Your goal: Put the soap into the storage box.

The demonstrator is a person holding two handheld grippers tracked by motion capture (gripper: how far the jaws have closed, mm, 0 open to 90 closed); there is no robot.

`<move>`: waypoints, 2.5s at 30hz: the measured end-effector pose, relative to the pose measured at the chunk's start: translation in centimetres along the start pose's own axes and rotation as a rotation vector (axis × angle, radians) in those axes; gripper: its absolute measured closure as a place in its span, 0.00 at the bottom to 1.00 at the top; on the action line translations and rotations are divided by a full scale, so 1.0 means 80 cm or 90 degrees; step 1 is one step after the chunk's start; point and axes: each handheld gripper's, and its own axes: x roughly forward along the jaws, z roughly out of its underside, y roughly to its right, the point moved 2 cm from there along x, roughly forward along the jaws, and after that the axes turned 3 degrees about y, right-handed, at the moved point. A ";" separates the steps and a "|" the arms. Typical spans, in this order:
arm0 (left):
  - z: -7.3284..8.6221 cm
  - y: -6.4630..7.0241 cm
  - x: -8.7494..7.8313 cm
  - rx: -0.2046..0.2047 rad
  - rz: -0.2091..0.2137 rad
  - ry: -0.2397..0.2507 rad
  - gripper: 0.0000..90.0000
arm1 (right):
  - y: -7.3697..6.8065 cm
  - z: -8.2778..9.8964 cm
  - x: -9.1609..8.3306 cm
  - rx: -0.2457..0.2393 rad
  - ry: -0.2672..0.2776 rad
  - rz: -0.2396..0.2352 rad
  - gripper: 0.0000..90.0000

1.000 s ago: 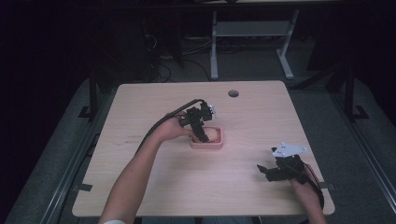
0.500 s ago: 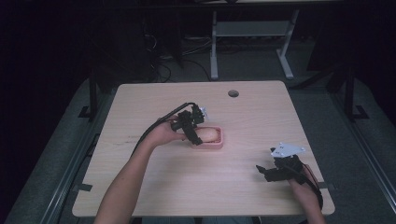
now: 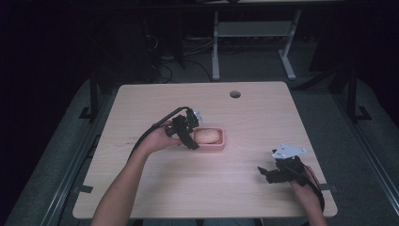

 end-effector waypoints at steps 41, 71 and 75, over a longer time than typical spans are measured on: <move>0.067 0.027 -0.013 -0.043 -0.007 0.010 0.26 | -0.002 0.001 0.003 0.011 -0.010 0.012 0.15; 0.111 0.051 -0.014 -0.067 -0.019 0.029 0.24 | -0.005 0.002 0.005 0.003 -0.022 0.017 0.15; 0.118 0.056 -0.016 -0.076 -0.021 0.043 0.23 | -0.005 0.002 0.005 0.007 -0.023 0.016 0.15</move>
